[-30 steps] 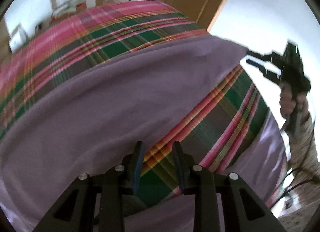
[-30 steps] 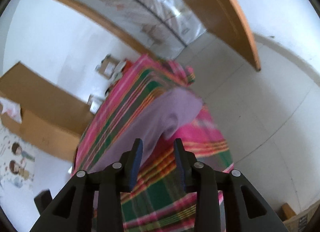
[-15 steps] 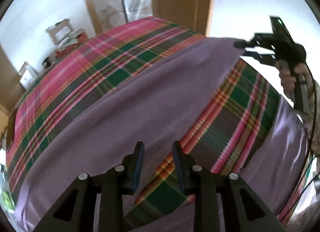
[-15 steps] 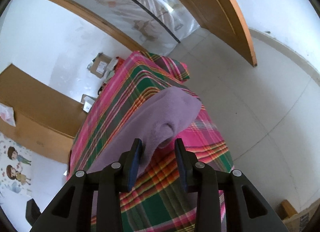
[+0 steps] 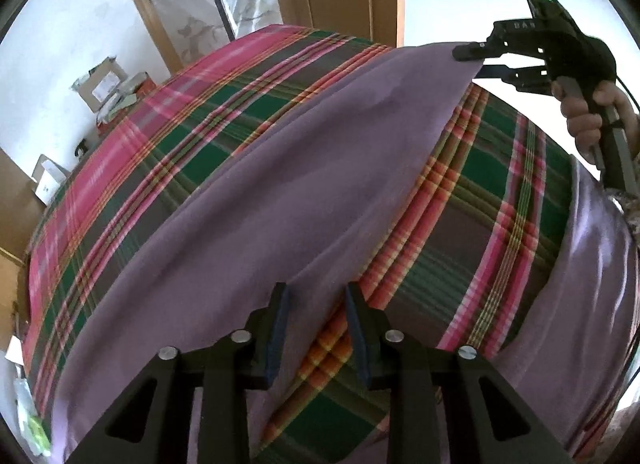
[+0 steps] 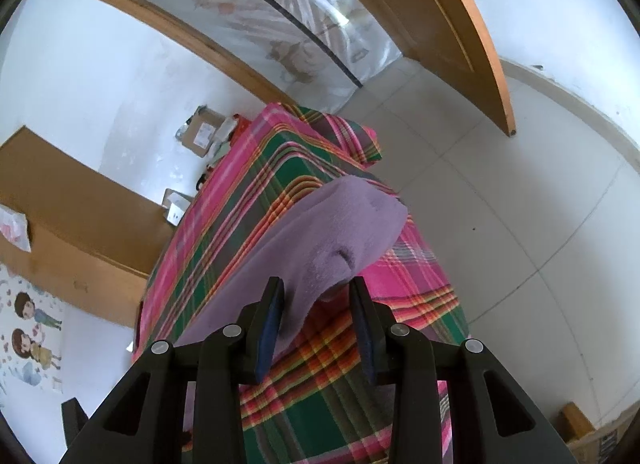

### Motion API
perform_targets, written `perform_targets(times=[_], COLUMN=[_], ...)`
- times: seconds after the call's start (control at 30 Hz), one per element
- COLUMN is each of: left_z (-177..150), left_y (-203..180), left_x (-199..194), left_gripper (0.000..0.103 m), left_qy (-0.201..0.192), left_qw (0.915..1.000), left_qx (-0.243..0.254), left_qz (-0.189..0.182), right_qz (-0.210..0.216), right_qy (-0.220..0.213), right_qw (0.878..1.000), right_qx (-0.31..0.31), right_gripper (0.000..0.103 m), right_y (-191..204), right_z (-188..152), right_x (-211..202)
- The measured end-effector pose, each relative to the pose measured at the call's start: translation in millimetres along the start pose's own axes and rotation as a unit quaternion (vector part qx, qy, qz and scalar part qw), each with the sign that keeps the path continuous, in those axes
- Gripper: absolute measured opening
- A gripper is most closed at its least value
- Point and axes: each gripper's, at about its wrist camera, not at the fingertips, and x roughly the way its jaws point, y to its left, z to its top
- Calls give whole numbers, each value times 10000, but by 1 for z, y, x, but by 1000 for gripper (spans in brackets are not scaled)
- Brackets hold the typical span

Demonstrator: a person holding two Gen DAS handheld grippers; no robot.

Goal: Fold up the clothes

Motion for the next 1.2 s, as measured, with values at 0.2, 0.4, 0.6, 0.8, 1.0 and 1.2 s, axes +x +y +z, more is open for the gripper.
perform_targets(times=[0.2, 0.4, 0.6, 0.8, 1.0, 1.2], left_z=[-5, -12, -18, -23, -26, -28], left_y=[3, 6, 7, 4, 2, 4], left_x=[-19, -38, -28, -30, -24, -21], left_gripper=[3, 3, 3, 3, 3, 3], left_qy=[-222, -356, -170, -114, -23, 5], left_qw=[9991, 9964, 9954, 9944, 9937, 9927], left_qx=[-15, -57, 27, -38, -29, -129], left_qz=[-365, -773, -943, -1052, -1124, -1199], right_qz=[-105, -52, -765, -1706, -1727, -1215], right_qy=[-42, -119, -45, -326, -521, -242], right_qw=[9999, 9998, 9959, 9822, 9809, 9884], right_qx=[-89, -148, -471, -721, -725, -873], right_gripper=[13, 11, 13, 26, 28, 32], right_y=[1, 7, 8, 7, 7, 16], right_z=[-1, 0, -10, -11, -8, -9], right_x=[0, -10, -14, -18, -26, -17])
